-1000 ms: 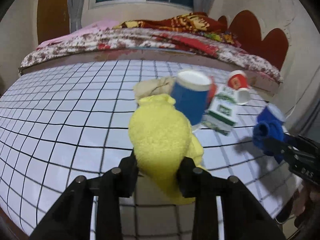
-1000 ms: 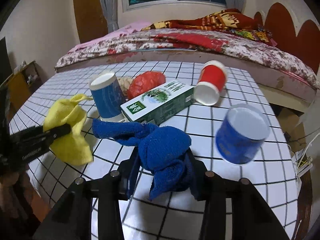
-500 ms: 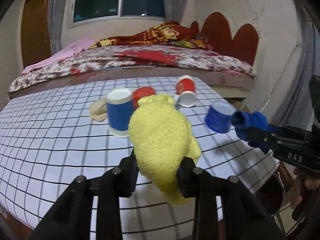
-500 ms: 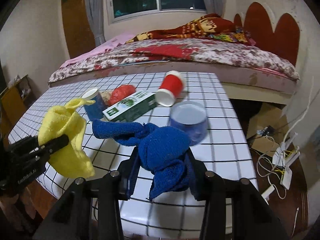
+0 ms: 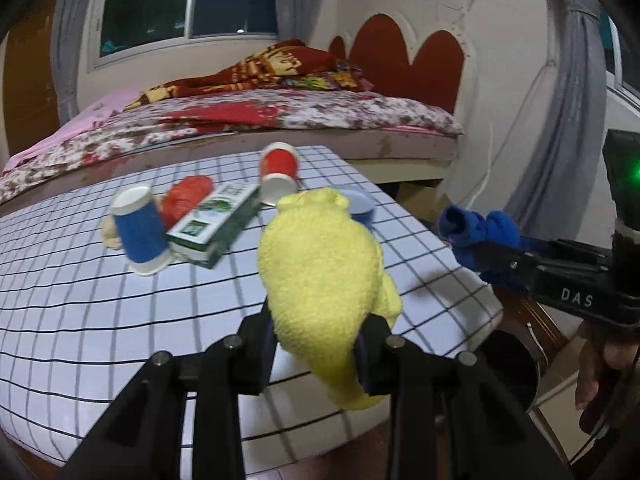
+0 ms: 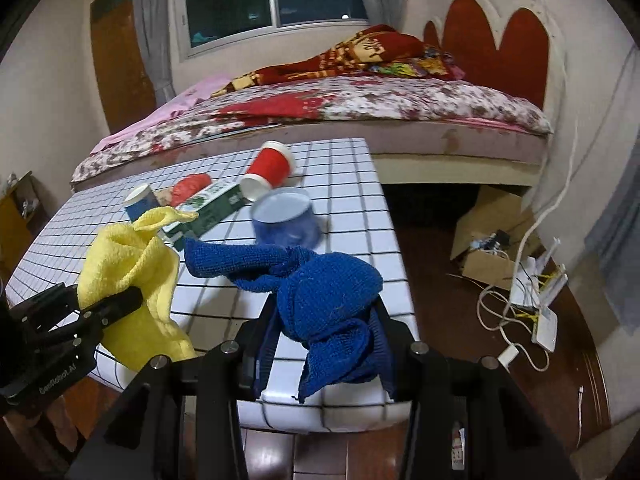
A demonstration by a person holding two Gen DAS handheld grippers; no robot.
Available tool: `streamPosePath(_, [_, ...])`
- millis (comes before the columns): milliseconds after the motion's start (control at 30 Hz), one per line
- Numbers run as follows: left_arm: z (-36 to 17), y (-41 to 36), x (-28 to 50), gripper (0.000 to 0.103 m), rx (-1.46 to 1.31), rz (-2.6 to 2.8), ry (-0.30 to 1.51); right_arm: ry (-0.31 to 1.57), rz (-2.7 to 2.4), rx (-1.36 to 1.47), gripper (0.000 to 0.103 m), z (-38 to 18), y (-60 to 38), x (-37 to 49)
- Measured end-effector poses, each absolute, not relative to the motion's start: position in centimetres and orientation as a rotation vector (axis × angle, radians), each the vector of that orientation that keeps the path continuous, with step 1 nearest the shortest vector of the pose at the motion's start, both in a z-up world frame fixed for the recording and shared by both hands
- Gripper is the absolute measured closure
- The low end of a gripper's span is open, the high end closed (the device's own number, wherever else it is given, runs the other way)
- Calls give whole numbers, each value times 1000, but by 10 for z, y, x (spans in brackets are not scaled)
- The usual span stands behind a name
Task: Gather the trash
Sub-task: 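Lift the blue and yellow cloths and carry them over the black bin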
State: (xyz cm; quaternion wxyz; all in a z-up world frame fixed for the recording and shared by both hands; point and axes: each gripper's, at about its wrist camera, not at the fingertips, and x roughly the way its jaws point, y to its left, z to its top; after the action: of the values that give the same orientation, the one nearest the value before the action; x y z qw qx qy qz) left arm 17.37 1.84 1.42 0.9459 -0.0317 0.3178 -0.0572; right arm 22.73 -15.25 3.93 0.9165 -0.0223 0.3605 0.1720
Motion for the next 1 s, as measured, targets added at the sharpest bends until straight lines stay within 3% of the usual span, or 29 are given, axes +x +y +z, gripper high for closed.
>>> streamPosePath(1000, [4,-114,161,69,17,-356,685,796,132,47,58,16,-292,183])
